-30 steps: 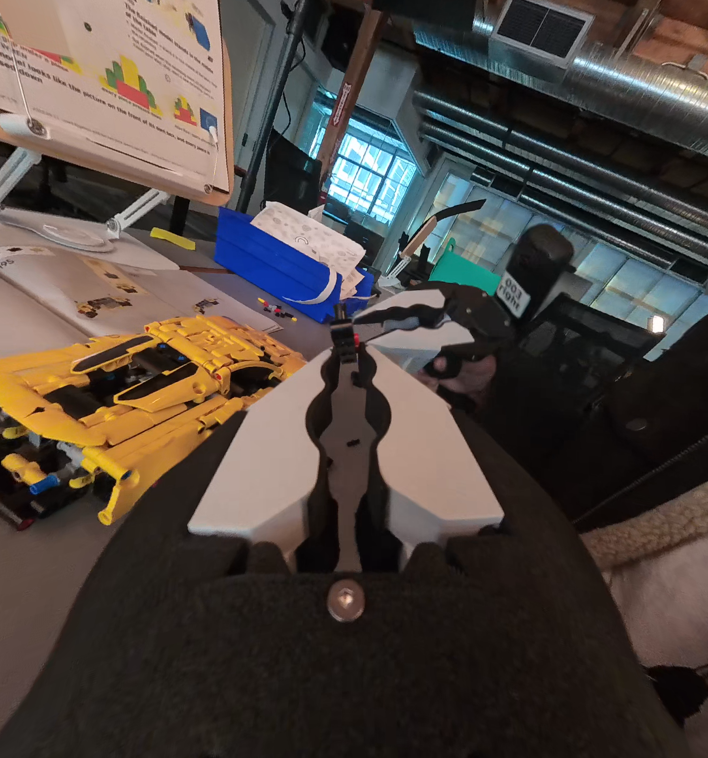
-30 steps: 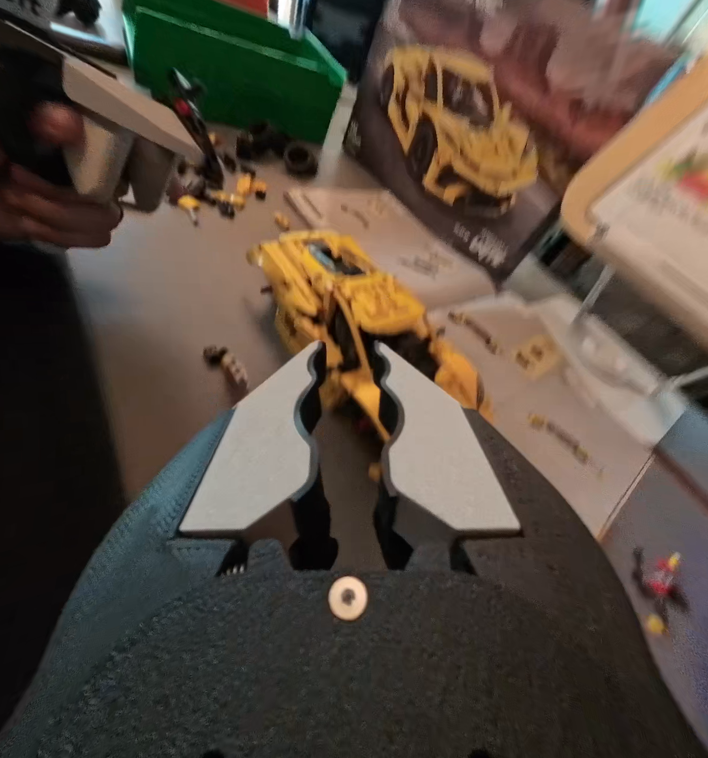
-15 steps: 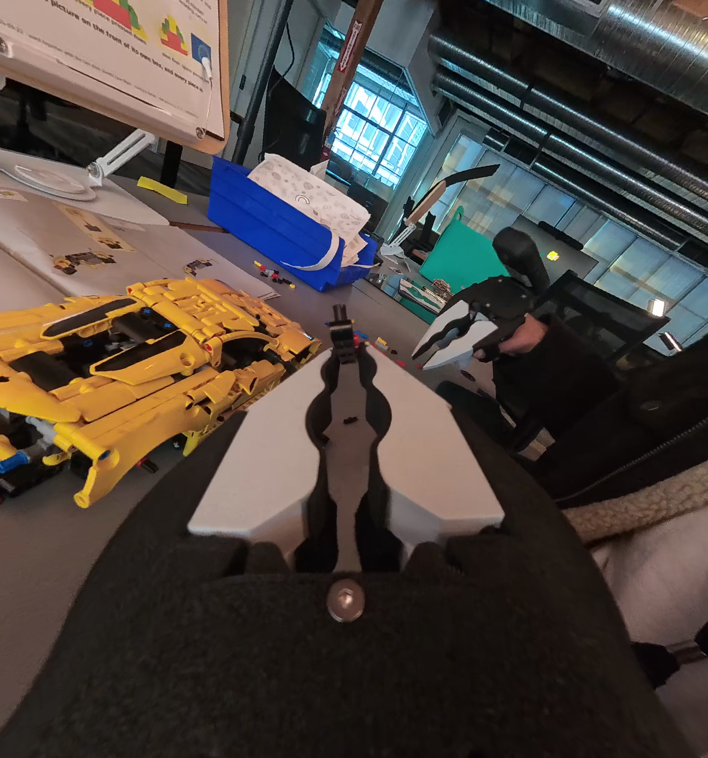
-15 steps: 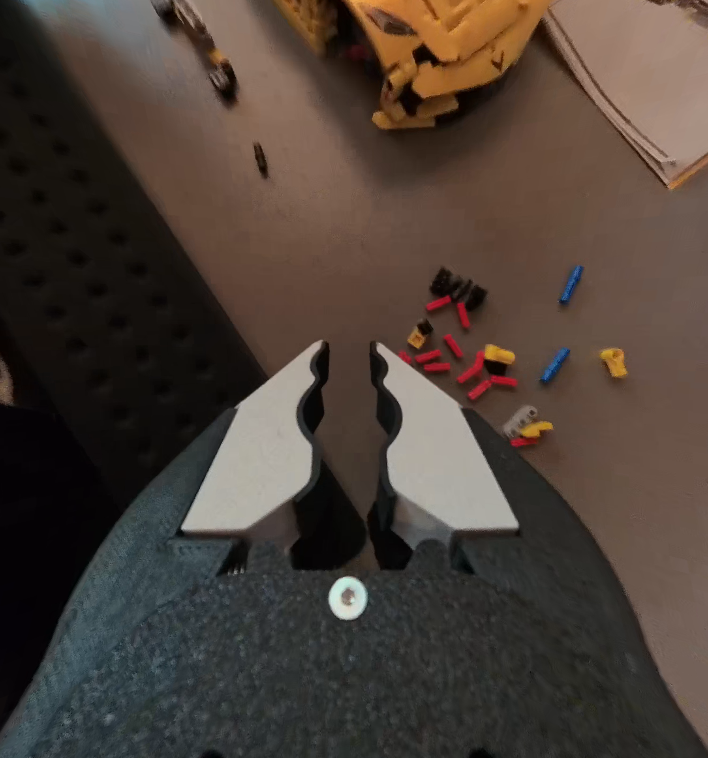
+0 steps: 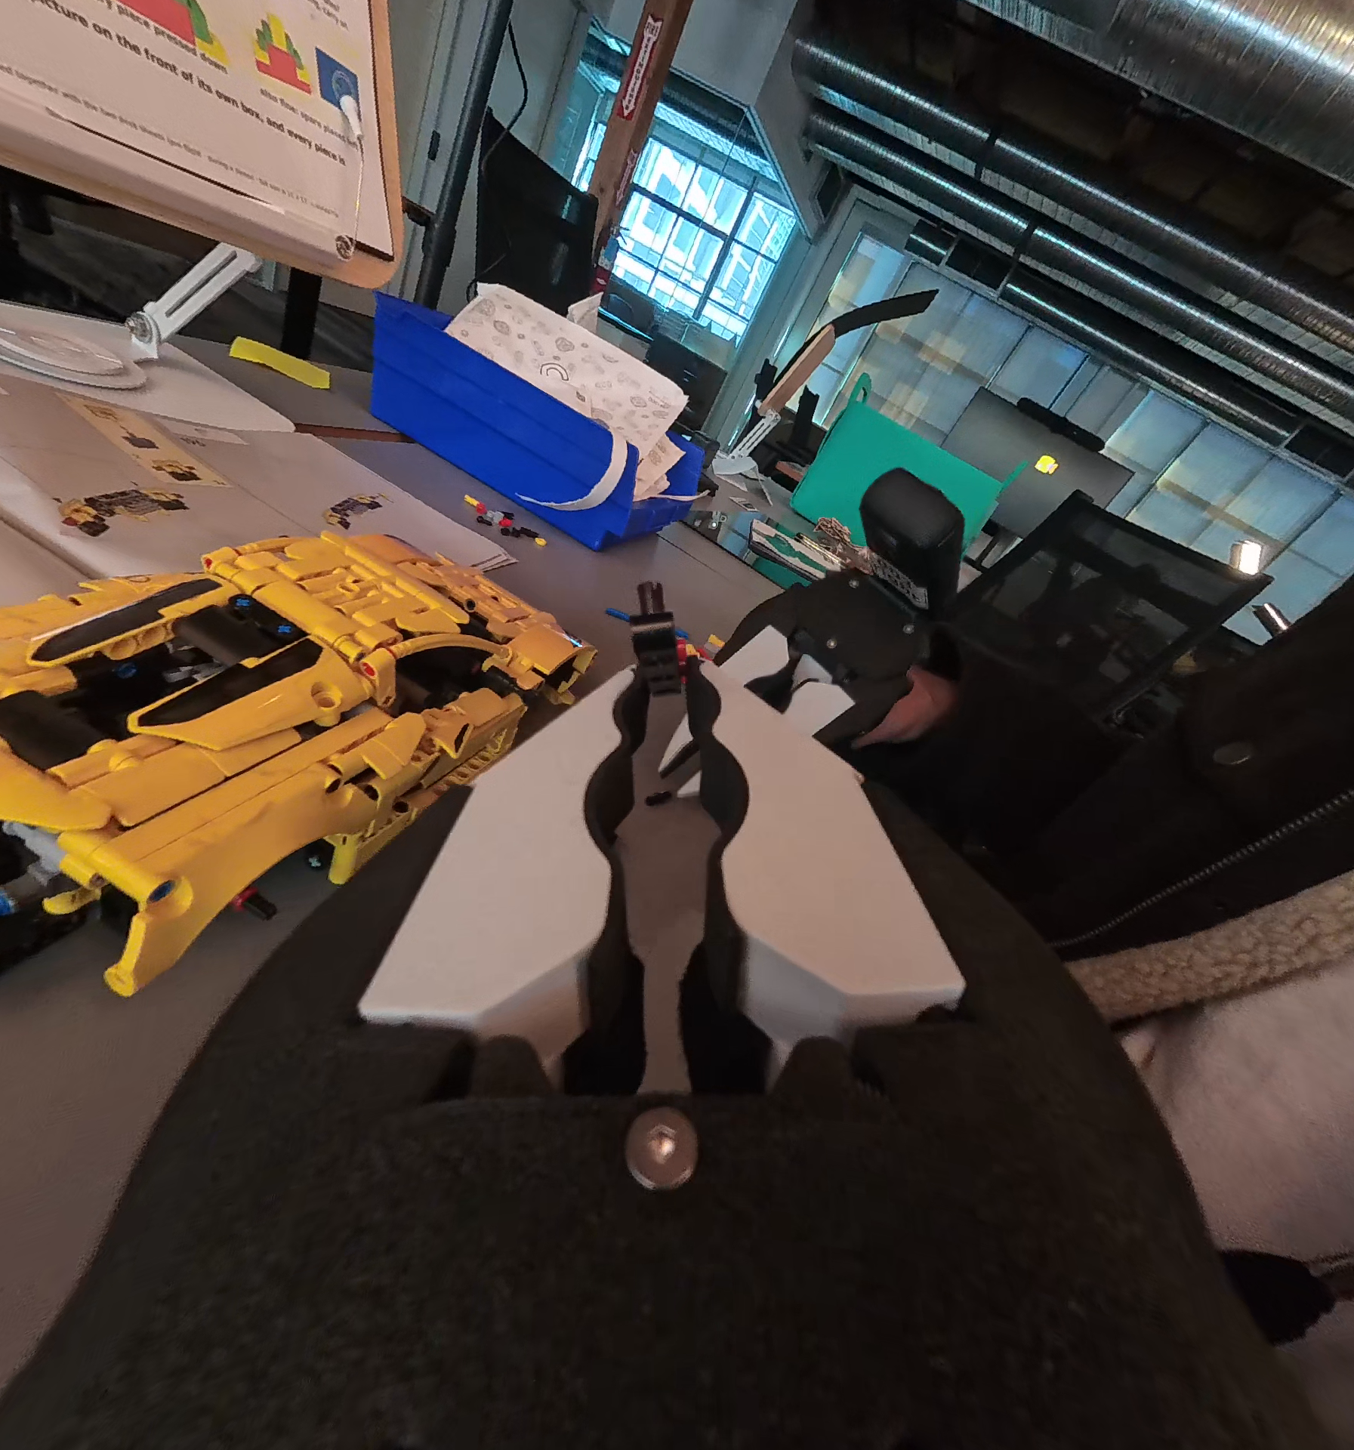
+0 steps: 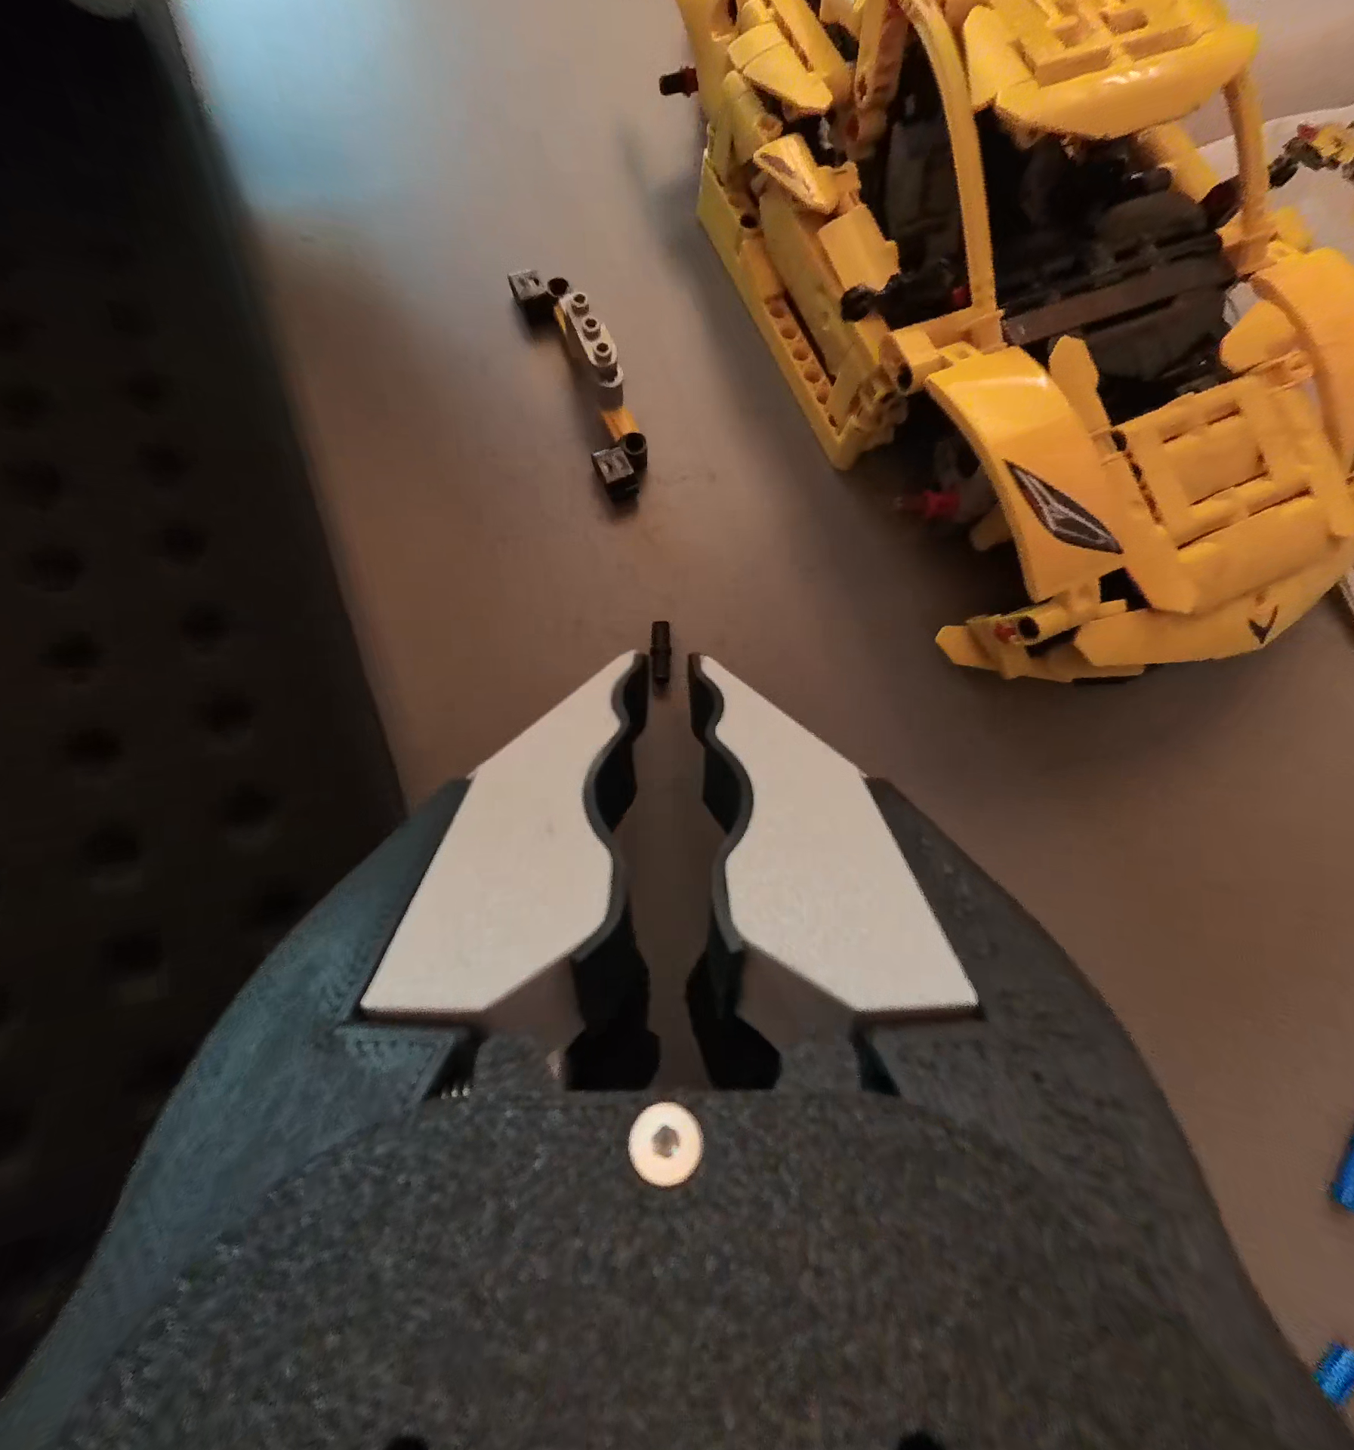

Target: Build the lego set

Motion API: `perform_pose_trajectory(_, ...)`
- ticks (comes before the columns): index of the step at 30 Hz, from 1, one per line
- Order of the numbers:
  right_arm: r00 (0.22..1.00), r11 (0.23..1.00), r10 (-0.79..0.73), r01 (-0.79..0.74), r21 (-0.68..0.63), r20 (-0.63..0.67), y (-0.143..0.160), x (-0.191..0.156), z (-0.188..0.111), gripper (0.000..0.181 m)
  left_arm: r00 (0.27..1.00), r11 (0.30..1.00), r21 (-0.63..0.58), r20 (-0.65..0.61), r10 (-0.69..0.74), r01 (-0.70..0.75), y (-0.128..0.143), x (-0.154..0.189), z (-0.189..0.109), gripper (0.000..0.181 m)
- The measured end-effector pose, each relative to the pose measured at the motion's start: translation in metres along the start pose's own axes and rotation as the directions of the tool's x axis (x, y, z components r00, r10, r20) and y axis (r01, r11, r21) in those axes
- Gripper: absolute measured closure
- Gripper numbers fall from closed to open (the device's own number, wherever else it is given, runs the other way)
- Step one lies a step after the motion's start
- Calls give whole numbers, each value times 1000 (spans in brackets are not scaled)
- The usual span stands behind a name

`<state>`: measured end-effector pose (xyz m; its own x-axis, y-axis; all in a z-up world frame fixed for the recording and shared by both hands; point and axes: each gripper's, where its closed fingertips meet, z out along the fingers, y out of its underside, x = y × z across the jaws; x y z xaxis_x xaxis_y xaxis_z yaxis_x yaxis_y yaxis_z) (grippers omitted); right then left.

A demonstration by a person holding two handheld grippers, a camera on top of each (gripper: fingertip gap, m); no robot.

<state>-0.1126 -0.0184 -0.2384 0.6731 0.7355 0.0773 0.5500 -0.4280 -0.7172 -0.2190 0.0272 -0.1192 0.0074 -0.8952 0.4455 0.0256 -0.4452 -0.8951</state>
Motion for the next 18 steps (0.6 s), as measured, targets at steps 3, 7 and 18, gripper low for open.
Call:
perform_pose_trajectory(3, 999, 999, -36, 36, -9, -14, 3, -1, 7, 178, 1000, 1000, 1, -6, -2, 2, 0, 1, 0, 173)
perform_pose_trajectory(7, 1000, 1000, -25, 25, -12, -7, -1, 1, -2, 178, 1000, 1000, 7, -8, -7, 7, -1, 1, -1, 173)
perform_pose_trajectory(18, 918, 364, 311, -356, -861, -248, 180, 71, -224, 178, 999, 1000, 8, -18, -27, 27, 0, 1, -1, 172)
